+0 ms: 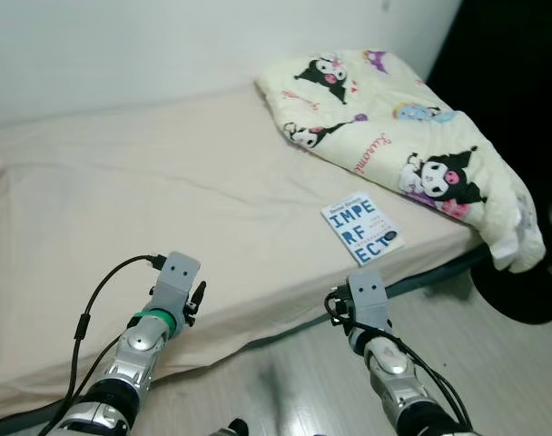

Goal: Clean up the room

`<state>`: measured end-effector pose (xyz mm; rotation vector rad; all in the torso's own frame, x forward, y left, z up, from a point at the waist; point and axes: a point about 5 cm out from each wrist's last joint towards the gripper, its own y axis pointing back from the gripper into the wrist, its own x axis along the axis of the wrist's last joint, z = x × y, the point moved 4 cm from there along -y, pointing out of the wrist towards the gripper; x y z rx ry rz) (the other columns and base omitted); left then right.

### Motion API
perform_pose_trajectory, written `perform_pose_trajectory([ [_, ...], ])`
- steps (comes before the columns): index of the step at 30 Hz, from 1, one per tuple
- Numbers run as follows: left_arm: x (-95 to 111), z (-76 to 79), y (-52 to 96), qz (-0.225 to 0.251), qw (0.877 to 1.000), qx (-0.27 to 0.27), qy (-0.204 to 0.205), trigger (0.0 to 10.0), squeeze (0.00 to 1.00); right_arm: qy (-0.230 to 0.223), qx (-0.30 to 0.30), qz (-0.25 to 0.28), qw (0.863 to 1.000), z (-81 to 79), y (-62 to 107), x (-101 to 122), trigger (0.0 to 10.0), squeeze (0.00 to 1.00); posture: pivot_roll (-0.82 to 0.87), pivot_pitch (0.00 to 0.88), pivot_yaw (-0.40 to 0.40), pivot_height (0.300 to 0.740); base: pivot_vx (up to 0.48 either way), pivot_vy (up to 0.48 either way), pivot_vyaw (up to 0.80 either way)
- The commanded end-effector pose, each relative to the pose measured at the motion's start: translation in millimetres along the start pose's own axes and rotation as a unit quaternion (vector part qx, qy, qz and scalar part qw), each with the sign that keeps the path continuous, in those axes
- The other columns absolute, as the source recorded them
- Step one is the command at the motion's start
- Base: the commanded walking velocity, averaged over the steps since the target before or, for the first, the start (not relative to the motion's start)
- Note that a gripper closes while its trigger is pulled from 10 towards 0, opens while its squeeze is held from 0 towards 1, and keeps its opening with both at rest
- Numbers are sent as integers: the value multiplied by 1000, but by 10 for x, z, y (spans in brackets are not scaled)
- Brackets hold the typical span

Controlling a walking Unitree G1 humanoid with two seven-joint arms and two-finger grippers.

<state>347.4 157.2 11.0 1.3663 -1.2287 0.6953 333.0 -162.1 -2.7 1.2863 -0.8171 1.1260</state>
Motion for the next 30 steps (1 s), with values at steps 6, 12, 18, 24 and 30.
perform_pose_trajectory([
  [6,-102,24,29,-19,1000,-6,-5,10000,0,-4,6,-15,1000,-29,39,-99,10000,0,9,45,71,740,0,0,800],
  [12,-103,28,29,-19,1000,-7,-6,10000,0,-4,8,-16,1000,-39,45,-108,10000,0,9,46,71,740,0,0,800],
  [18,-104,31,28,-19,1000,-7,-6,10000,0,-5,7,-15,1000,-37,47,-109,10000,0,8,47,72,740,0,0,800],
  [24,-80,75,27,-12,1000,-20,-18,10000,0,-23,-4,-12,1000,-11,45,-99,10000,0,9,48,72,740,0,0,400],
  [30,-56,132,28,-3,999,-36,-23,10000,0,-24,-7,-14,1000,-2,46,-105,10000,0,7,48,73,740,0,-103,0],
])
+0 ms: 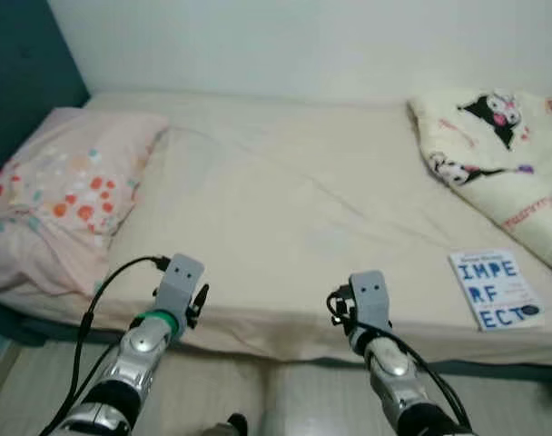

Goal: Clean up the room

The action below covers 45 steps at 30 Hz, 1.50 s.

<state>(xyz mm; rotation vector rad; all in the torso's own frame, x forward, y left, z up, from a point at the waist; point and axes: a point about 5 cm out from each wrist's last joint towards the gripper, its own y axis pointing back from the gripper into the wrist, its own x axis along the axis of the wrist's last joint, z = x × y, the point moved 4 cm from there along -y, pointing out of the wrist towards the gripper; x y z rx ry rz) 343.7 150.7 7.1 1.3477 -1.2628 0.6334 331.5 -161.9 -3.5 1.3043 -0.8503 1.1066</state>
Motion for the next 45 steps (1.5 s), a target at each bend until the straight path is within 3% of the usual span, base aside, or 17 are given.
perform_pose_trajectory([
  [1,-26,54,14,0,1000,-11,-4,10000,0,-6,-4,-16,1000,7,35,-94,10000,0,7,48,73,740,0,-330,0],
  [45,-24,47,12,-1,1000,-10,-4,10000,0,-3,0,-16,1000,4,32,-90,10000,0,4,38,72,740,0,-445,0],
])
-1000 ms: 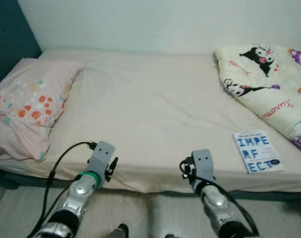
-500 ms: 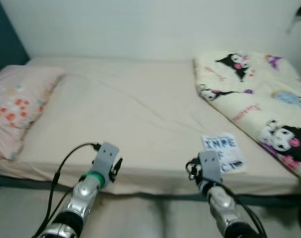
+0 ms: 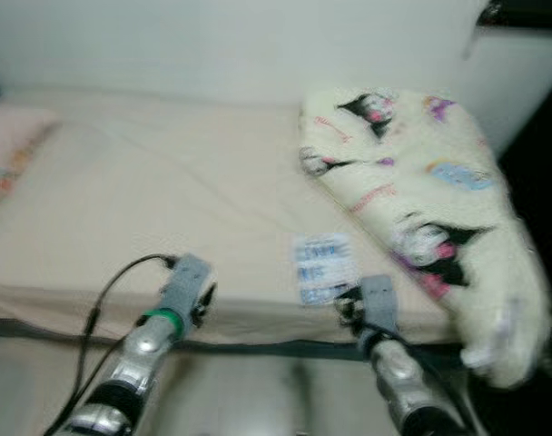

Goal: Clean up the room

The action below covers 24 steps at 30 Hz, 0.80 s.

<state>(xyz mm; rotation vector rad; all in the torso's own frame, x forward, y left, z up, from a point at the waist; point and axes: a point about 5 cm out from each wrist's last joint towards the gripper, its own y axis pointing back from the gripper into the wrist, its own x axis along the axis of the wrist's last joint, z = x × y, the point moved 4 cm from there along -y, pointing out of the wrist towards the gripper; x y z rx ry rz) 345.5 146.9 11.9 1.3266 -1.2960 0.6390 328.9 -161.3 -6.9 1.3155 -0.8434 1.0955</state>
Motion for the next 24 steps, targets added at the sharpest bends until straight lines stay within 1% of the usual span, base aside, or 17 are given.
perform_pose_trajectory([
  [1,-86,28,20,-17,1000,-3,5,10000,0,0,-2,-10,1000,16,17,-51,10000,0,4,38,72,740,0,-255,0],
  [2,-90,18,16,-20,1000,0,11,10000,0,0,-2,-9,1000,17,17,-50,10000,0,4,38,72,740,0,0,0],
  [6,-94,3,9,-24,999,4,25,10000,0,-1,-2,-9,1000,17,16,-47,10000,0,4,38,72,740,0,480,0],
  [10,-90,-2,8,-24,999,5,22,10000,0,-1,-2,-9,1000,17,15,-45,10000,0,5,39,73,740,0,480,0],
  [13,-78,-8,10,-19,1000,6,16,10000,0,-1,-2,-9,1000,15,14,-45,10000,0,5,39,73,740,0,0,0],
  [24,-69,-12,10,-16,1000,6,17,10000,0,-3,-2,-8,1000,13,14,-42,10000,0,6,43,74,740,0,0,0],
])
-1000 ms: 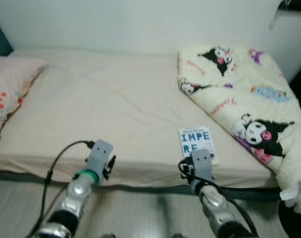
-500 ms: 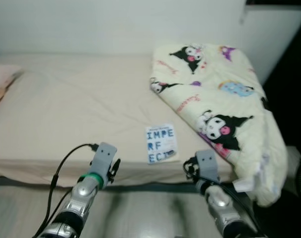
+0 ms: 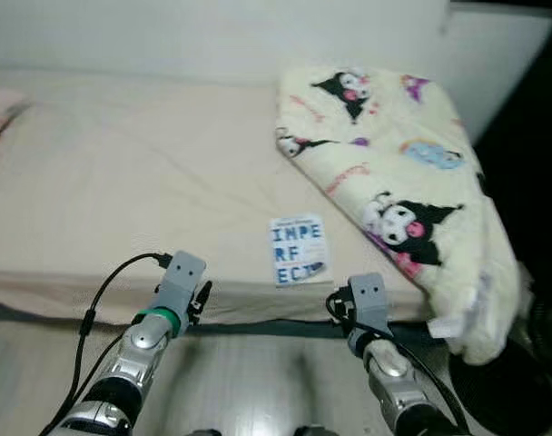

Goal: Clean up the room

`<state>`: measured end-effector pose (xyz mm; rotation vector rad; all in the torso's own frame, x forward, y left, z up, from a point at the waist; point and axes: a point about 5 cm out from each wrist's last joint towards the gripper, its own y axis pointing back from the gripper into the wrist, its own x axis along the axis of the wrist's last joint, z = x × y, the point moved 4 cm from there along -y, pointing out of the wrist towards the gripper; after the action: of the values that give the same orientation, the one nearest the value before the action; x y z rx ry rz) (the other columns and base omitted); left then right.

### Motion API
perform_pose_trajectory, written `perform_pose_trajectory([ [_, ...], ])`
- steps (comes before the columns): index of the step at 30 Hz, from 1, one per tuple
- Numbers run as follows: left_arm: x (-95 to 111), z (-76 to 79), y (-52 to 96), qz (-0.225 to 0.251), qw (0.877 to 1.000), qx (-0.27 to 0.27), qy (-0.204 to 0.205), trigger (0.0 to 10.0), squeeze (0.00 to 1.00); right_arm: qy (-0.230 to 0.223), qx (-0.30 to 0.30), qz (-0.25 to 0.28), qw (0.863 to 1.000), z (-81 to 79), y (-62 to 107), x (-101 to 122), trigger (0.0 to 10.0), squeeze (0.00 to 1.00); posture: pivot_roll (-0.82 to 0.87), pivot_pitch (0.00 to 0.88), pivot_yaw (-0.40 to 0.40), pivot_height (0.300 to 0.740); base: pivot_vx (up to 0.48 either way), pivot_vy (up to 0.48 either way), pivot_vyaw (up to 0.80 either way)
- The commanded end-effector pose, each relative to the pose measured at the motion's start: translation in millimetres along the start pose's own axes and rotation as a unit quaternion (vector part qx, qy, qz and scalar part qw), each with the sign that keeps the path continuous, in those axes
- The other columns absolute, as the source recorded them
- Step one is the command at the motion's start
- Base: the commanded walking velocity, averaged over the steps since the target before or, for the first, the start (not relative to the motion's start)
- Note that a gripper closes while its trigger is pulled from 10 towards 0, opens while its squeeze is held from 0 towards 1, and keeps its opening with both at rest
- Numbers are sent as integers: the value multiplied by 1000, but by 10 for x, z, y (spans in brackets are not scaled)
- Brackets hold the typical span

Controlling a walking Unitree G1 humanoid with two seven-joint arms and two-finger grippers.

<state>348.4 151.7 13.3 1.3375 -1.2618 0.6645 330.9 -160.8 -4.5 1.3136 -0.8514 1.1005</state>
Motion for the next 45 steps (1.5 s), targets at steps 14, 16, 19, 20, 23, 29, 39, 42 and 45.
perform_pose_trajectory([
  [14,-88,51,28,-12,1000,-5,7,10000,0,-2,-8,-14,1000,25,38,-89,10000,0,4,50,73,725,0,0,0],
  [16,-91,52,28,-12,1000,-5,8,10000,0,-2,-9,-14,1000,29,39,-91,10000,0,4,50,73,715,0,0,0],
  [19,-92,53,28,-12,1000,-4,8,10000,0,-2,-10,-14,1000,34,39,-90,10000,0,3,50,72,705,0,0,0],
  [20,-92,53,28,-12,1000,-4,8,10000,0,-2,-10,-14,1000,34,39,-90,10000,0,3,50,72,705,0,0,0],
  [23,-94,54,29,-13,1000,-4,8,10000,0,-2,-11,-13,1000,39,38,-87,10000,0,3,50,72,690,0,0,0],
  [29,-96,56,29,-13,1000,-4,8,10000,0,-3,-11,-12,1000,42,37,-84,10000,0,3,50,72,675,0,0,0],
  [39,-101,58,32,-13,1000,-5,8,10000,0,-4,-11,-14,1000,44,41,-92,10000,0,3,52,73,645,0,0,0],
  [42,-104,60,34,-14,1000,-5,8,10000,0,-3,-11,-14,1000,45,43,-95,10000,0,3,55,71,630,0,0,0],
  [45,-105,60,34,-14,1000,-5,8,10000,0,-3,-11,-14,1000,45,43,-95,10000,0,3,55,71,625,0,0,0],
])
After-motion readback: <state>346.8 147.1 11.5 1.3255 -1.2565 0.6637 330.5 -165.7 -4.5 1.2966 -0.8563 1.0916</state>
